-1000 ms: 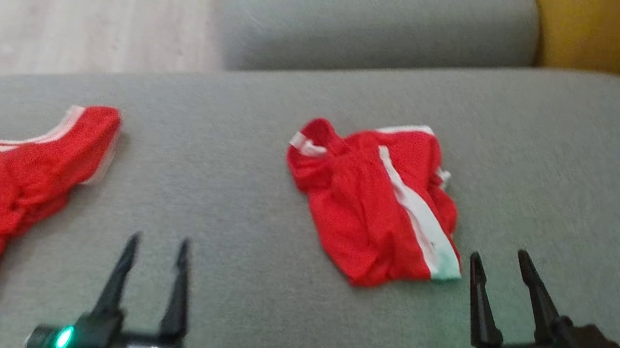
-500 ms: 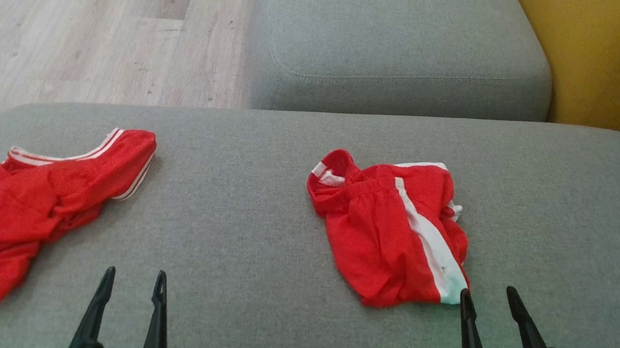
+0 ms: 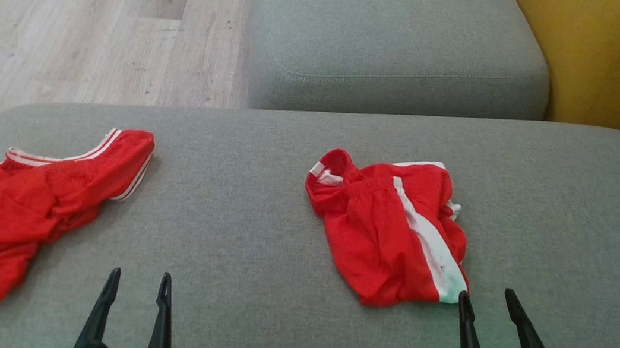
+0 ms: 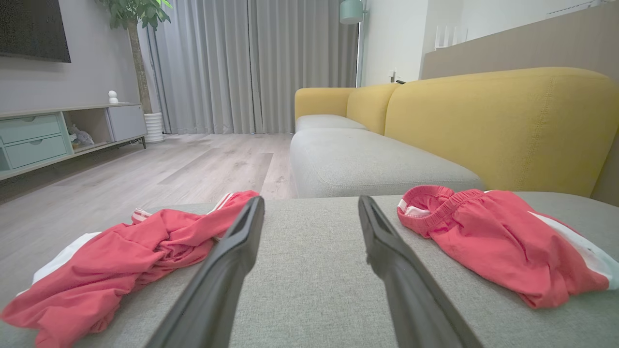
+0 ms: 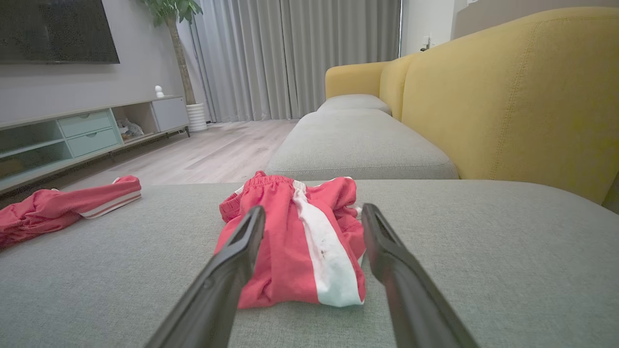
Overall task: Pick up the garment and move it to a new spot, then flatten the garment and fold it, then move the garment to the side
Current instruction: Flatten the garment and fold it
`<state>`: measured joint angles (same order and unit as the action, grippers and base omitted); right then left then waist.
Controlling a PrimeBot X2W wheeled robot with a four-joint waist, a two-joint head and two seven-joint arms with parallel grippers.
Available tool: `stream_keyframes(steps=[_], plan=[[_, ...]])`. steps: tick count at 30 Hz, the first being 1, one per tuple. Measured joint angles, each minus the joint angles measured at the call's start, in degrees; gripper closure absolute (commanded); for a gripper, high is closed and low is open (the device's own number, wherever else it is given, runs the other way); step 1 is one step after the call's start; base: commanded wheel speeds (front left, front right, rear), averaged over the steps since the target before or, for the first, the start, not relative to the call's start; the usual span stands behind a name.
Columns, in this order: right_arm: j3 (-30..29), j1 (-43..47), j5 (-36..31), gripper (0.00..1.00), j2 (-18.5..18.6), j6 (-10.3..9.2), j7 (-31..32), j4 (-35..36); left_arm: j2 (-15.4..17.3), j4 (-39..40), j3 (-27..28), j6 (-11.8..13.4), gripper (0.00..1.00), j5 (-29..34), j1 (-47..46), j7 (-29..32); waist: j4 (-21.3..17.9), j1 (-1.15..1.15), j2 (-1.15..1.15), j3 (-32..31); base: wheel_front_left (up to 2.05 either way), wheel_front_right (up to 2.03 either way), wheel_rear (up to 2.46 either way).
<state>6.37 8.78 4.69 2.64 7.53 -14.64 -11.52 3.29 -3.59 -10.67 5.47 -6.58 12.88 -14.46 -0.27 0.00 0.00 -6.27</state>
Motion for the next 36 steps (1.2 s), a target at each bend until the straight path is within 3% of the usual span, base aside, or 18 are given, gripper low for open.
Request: stream_keyframes(steps=[20,24,28,32,36], plan=[[0.4,-0.6,-0.7,0.0,0.0,0.0,0.0,-0.2,0.0,0.0,0.0,0.0,0.0,0.0,-0.1,0.0,-0.3,0.0,0.0,1.5,0.0,0.0,0.0],[0.6,-1.1,-0.7,0.0,0.0,0.0,0.0,-0.1,0.0,-1.3,-0.3,-1.1,0.0,1.2,-1.5,0.0,-0.6,0.0,0.0,2.6,0.0,0.0,0.0],[1.2,-1.4,-0.6,0.0,0.0,0.0,0.0,-0.1,0.1,-5.0,-0.4,-3.9,0.0,2.1,-6.4,0.0,-1.1,0.0,0.0,3.9,0.0,0.0,0.0],[2.5,-2.6,-0.6,0.0,0.0,0.0,0.0,-0.1,1.4,-11.9,-2.2,-8.3,0.0,2.7,-15.0,0.1,-2.1,0.0,0.0,5.6,0.0,0.0,0.0],[3.4,-5.0,-0.6,0.0,0.0,0.0,0.0,0.0,3.1,-14.8,-4.9,-11.4,0.0,2.8,-24.7,3.6,-3.0,0.0,0.0,7.4,0.0,0.0,0.0]])
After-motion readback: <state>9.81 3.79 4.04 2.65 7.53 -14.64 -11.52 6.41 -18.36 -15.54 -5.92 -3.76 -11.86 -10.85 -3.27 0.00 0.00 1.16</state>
